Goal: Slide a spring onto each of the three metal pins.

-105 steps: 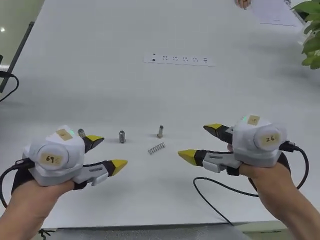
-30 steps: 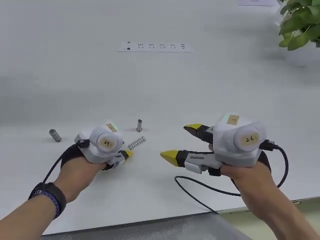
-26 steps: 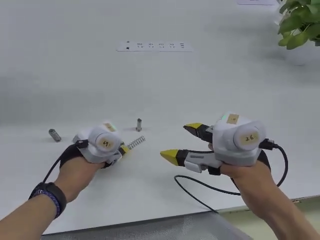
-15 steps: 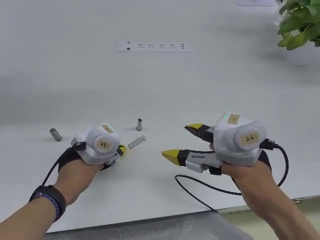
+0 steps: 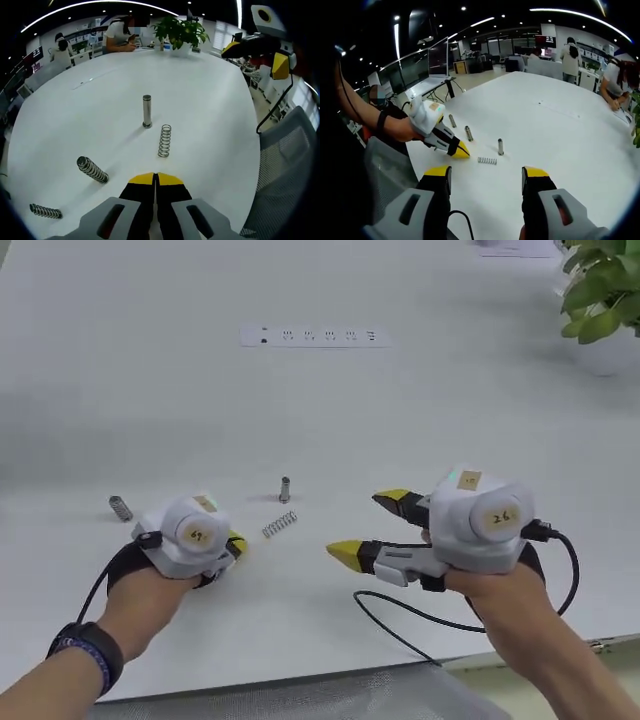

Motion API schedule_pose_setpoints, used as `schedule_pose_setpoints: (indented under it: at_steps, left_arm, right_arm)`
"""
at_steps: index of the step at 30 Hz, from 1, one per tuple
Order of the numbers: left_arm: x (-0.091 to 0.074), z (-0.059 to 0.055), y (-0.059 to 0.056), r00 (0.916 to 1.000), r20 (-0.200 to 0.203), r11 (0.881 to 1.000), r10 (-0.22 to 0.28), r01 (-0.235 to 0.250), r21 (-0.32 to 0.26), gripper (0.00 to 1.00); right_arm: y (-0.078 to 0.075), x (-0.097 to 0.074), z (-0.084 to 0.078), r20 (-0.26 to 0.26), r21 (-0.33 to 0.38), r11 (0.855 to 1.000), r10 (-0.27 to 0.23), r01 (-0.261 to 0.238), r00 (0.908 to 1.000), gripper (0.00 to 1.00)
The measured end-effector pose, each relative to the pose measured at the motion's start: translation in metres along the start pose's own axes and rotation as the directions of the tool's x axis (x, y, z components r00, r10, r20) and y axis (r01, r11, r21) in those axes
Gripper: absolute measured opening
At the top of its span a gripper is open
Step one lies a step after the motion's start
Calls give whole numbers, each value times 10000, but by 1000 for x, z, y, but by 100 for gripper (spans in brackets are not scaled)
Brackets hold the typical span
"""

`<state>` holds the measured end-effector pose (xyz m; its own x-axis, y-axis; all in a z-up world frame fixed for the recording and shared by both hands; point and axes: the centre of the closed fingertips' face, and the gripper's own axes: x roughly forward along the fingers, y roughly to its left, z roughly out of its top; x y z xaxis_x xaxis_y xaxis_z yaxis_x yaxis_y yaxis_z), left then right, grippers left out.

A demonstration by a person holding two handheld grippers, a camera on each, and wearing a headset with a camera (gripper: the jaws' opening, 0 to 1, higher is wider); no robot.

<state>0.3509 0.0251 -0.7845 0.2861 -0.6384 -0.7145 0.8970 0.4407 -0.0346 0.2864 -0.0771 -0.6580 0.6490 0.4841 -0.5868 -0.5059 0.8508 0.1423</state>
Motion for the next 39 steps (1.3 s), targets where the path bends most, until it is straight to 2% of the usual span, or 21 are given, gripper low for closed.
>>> schedule_pose_setpoints:
  at_steps: [5,8,10,14,22,31,33,34,35,36,37,39]
  left_arm:
    - [0,8,0,9995,323,9999,38,-33,-144,0]
    - [3,10,-1,9994,337,9995,-27,38,-318,0]
    - [5,13,-4,9991,366,9986,-204,222,-477,7]
    - [9,17,-10,9983,385,9977,-445,464,-485,15]
    - [20,23,-15,9964,382,9964,-758,771,-358,21]
    - [30,25,-15,9958,299,9959,-866,873,-232,17]
    - [30,25,-11,9976,239,9978,-656,653,127,10]
    - [30,22,-7,9987,26,9958,-514,510,755,3]
    - [30,24,-9,9983,171,9947,-557,540,872,3]
    - [29,23,-10,9982,101,9962,-589,581,642,3]
    - [28,22,-11,9975,47,9954,-702,698,661,3]
    - [25,19,-11,9982,-47,9950,-606,608,798,2]
  right_arm:
    - [0,-1,-2,3,75,10000,-21,21,10000,55]
    - [0,-3,-3,-48,71,10000,-24,25,10000,55]
    - [-1,-3,-2,-21,111,9999,-35,35,10000,55]
    - [-3,-3,-3,-39,114,9999,-65,65,10000,55]
    - [-3,-2,-5,-108,141,9999,-32,34,9999,56]
    - [-7,-3,-4,-114,151,9999,-73,74,9999,55]
    - [-8,-2,-3,-114,158,9998,-71,73,9999,55]
    - [-7,-1,-3,-117,158,9998,-72,73,9999,55]
    - [-7,-1,-3,-123,157,9999,-60,62,9999,55]
    - [-7,0,-3,-132,150,9999,-42,44,9999,55]
    - [-6,0,-3,-141,143,9999,-32,34,9999,55]
    - [-5,2,-3,-173,120,9999,-4,6,9999,55]
